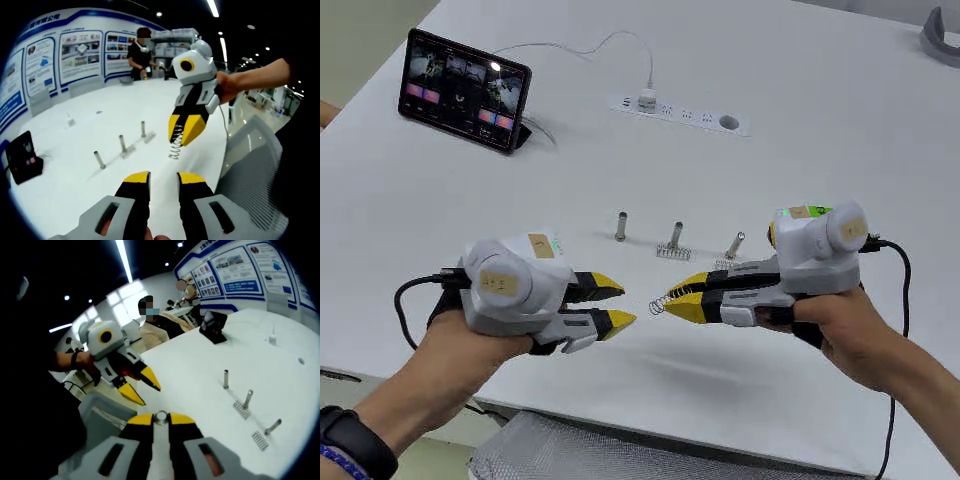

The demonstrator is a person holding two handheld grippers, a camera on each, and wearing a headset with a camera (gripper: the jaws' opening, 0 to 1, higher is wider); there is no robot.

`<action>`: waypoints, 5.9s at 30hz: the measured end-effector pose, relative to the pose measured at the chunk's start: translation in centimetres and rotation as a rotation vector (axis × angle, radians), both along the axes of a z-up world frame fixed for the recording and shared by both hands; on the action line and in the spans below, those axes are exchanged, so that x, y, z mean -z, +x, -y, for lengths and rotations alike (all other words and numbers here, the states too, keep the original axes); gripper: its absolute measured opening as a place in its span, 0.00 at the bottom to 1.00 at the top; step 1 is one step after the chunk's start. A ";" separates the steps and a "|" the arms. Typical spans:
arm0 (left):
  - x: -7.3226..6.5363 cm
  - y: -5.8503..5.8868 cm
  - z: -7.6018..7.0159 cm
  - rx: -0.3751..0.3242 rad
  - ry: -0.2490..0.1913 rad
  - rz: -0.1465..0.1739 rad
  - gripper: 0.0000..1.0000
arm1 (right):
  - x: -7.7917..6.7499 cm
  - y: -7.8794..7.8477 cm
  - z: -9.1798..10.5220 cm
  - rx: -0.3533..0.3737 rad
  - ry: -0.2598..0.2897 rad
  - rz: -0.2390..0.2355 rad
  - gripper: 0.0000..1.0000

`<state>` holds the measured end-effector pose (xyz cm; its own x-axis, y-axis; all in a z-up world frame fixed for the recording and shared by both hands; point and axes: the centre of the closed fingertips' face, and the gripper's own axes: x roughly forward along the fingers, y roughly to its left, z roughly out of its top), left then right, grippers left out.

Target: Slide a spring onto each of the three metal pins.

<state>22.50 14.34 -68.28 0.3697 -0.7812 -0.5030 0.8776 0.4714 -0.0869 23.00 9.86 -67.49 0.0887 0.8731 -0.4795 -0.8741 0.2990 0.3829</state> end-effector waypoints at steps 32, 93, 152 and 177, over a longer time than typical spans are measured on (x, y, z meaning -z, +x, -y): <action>1.2 1.5 -6.4 -0.270 0.016 -0.026 0.55 | 2.7 7.5 -1.0 -0.077 -0.301 0.198 0.12; 1.2 2.4 -9.8 -0.393 -0.011 -0.070 0.65 | 4.6 16.0 -4.9 -0.238 -0.418 0.264 0.12; 1.7 2.3 -9.8 -0.385 0.012 -0.092 0.65 | 10.2 14.6 -6.6 -0.462 -0.569 0.307 0.13; 2.2 2.5 -8.1 -0.336 0.008 -0.097 0.65 | 7.5 13.6 -3.0 -0.255 -0.485 0.284 0.36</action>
